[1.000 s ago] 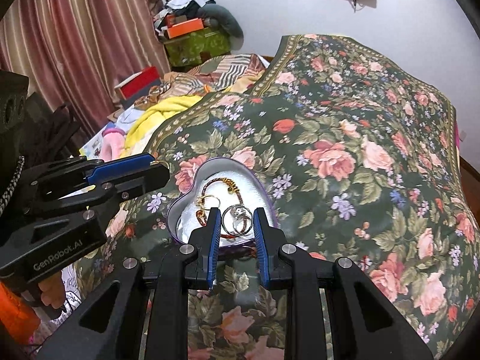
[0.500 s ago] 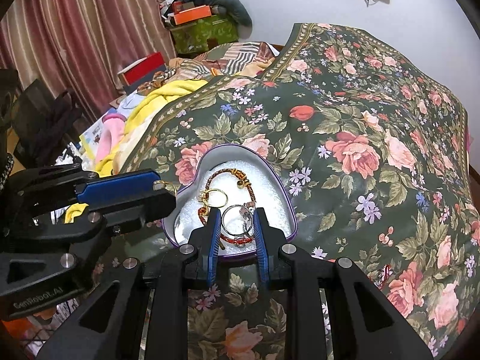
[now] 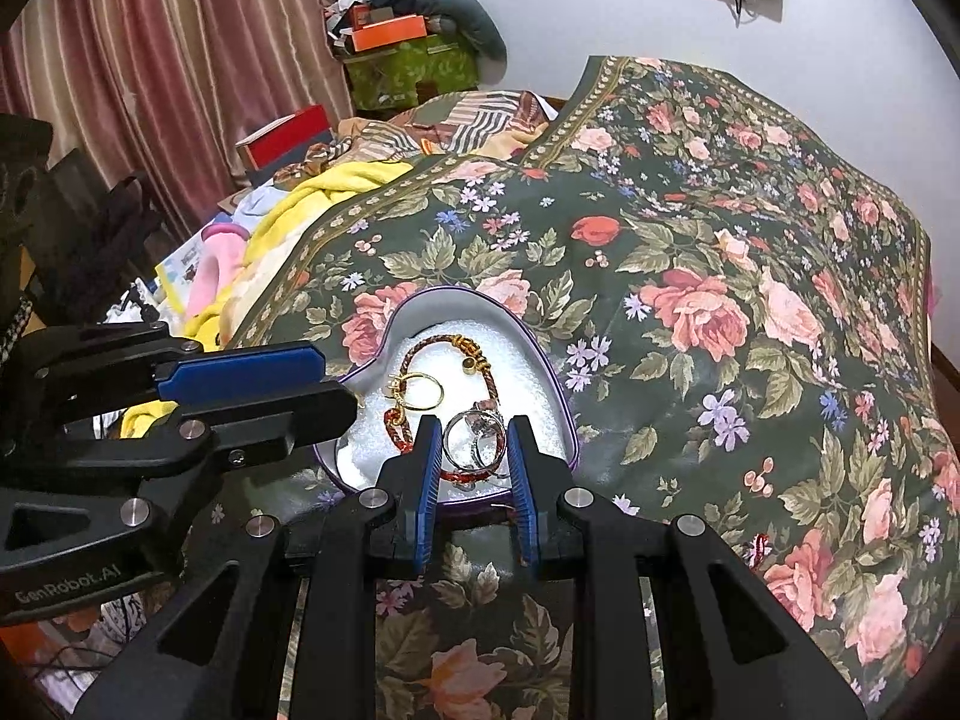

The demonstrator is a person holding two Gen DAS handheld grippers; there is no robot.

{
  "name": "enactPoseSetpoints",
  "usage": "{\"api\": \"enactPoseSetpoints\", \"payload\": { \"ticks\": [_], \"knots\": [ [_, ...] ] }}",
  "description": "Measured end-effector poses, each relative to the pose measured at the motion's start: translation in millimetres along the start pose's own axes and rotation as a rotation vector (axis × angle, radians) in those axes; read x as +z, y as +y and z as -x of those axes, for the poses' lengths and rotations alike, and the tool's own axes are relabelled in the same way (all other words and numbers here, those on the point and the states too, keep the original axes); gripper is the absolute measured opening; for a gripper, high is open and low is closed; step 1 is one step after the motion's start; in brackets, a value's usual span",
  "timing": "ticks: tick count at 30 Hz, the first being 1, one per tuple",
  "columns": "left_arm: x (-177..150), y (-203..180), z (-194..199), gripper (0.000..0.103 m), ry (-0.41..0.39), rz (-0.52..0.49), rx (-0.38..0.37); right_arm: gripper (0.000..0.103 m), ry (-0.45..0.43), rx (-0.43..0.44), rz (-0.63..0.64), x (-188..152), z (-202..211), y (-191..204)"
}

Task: Organize jewelry
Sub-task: 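Open the right tool and lift both tools away from the tin, then grasp the red-and-blue beaded bracelet with the left tool while the right tool grasps a small charm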

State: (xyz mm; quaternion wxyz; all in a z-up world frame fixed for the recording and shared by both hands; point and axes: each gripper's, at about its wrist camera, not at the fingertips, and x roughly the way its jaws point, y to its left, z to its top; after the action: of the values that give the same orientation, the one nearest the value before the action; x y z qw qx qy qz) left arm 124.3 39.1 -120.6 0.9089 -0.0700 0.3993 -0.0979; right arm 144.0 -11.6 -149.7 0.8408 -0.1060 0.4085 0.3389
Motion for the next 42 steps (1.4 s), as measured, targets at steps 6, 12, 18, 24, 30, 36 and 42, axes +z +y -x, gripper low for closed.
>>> {"api": "enactPoseSetpoints", "payload": {
  "ticks": [6,12,18,24,30,36,42],
  "knots": [
    [1.8,1.2,2.7,0.019,-0.003,0.003,-0.005,0.020,0.000,-0.017,-0.003,0.8,0.7,0.1],
    [3.6,1.1,7.8,0.026,-0.021,-0.014,0.043,0.041,-0.016,-0.042,-0.032,0.8,6.4,-4.6],
    [3.6,4.8,14.6,0.039,-0.040,-0.013,0.072,0.055,-0.035,-0.065,-0.051,1.3,14.5,-7.9],
    [3.9,7.2,22.5,0.053,-0.062,-0.006,0.111,0.056,-0.044,-0.075,-0.060,-0.7,21.8,-9.9],
    [4.5,2.0,28.4,0.055,-0.066,-0.011,0.118,0.056,-0.057,-0.103,-0.064,-7.2,39.9,-17.1],
    [6.8,-11.3,31.9,0.056,-0.075,-0.027,0.105,0.056,-0.059,-0.157,-0.104,-21.5,64.0,-42.4],
    [8.6,-33.0,23.0,0.056,-0.057,-0.046,0.075,0.056,-0.042,-0.209,-0.177,-42.9,83.8,-77.5]
  ]
}}
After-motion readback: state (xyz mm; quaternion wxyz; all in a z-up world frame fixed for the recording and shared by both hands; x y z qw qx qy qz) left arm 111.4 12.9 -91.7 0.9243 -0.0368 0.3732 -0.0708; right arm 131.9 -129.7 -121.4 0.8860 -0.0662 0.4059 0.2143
